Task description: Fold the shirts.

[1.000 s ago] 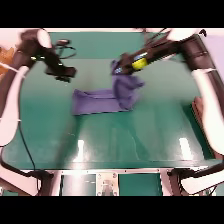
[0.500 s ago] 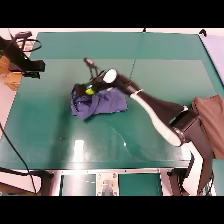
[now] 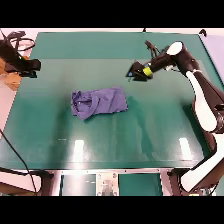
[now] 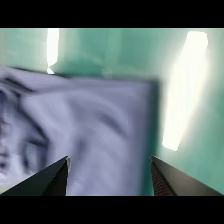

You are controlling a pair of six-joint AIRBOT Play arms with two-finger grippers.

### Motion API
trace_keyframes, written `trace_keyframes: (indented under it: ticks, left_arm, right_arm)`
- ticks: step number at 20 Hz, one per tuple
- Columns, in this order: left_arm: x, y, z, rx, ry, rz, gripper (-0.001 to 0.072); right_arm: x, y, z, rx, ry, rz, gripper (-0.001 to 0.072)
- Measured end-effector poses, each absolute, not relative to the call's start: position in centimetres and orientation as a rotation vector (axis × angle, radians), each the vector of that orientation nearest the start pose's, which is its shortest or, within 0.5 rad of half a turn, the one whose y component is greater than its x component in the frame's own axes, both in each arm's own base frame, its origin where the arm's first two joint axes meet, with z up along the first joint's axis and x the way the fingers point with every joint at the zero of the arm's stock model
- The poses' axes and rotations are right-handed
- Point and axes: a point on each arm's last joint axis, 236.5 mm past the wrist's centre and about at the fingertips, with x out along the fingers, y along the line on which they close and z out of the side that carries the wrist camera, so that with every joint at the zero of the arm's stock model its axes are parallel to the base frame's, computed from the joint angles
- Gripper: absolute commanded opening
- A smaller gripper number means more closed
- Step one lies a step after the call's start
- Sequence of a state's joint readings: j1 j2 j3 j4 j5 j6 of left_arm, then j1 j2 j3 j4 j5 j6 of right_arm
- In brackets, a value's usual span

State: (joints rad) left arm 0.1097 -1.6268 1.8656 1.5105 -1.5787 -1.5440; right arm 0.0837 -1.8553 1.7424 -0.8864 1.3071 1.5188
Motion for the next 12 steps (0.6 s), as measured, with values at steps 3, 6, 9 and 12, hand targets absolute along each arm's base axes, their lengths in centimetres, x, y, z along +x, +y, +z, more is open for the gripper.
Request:
trace_keyframes:
  ticks: [3, 6, 9, 12]
  left_arm:
    - [45.0, 3.5, 8.3, -0.093, 1.337, 0.023, 0.0023]
    - [45.0, 3.5, 8.3, -0.094, 1.337, 0.021, 0.0023]
    - [45.0, 3.5, 8.3, -0.095, 1.339, 0.021, 0.0023]
    - [45.0, 3.5, 8.3, -0.095, 1.339, 0.021, 0.0023]
  right_arm:
    - [45.8, 19.2, -4.9, 0.592, 1.47, 0.509, 0.0576]
    - [43.4, 23.1, -8.4, 0.663, 1.535, 0.558, 0.0499]
    - [42.5, 27.0, -9.7, 0.698, 1.533, 0.619, 0.0017]
    - [43.9, 29.1, -6.5, 0.713, 1.456, 0.696, 0.0016]
